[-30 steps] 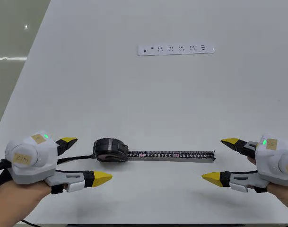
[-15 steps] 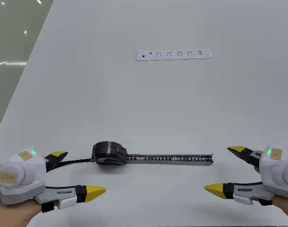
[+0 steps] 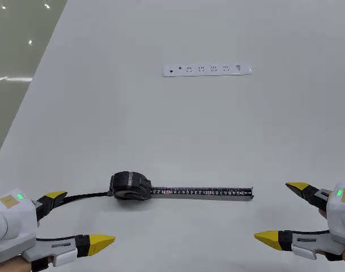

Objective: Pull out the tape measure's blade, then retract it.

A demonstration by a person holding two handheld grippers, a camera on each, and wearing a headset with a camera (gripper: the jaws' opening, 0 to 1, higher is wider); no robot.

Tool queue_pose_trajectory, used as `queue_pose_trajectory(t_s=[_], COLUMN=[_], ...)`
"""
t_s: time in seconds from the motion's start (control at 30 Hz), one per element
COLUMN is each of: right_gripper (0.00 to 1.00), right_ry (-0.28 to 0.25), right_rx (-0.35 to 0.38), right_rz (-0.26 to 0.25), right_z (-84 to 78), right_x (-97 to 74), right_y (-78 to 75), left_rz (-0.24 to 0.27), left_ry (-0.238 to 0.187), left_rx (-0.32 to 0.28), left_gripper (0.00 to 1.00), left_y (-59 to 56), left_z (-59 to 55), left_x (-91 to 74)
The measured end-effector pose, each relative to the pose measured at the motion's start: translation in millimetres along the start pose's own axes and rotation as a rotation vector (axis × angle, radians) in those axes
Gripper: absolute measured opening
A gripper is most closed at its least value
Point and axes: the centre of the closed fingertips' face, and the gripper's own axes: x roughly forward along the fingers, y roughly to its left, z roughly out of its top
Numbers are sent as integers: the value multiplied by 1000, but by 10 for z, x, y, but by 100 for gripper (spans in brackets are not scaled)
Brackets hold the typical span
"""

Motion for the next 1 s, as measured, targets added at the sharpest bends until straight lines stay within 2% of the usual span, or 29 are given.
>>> queue_pose_trajectory(t_s=[0.27, 0.43, 1.0], right_gripper=[87, 88, 88], right_ry=[17, 20, 19], right_rx=[14, 24, 35], right_rz=[-8, -17, -21], right_z=[-77, -104, -114], right_x=[-130, -187, -202], right_y=[-15, -20, 6], left_rz=[10, 14, 10], left_ry=[6, 5, -5], left_rx=[-15, -18, -25], left_gripper=[97, 97, 97], left_y=[28, 41, 13], left_z=[-93, -110, -96], left_x=[-131, -191, -161])
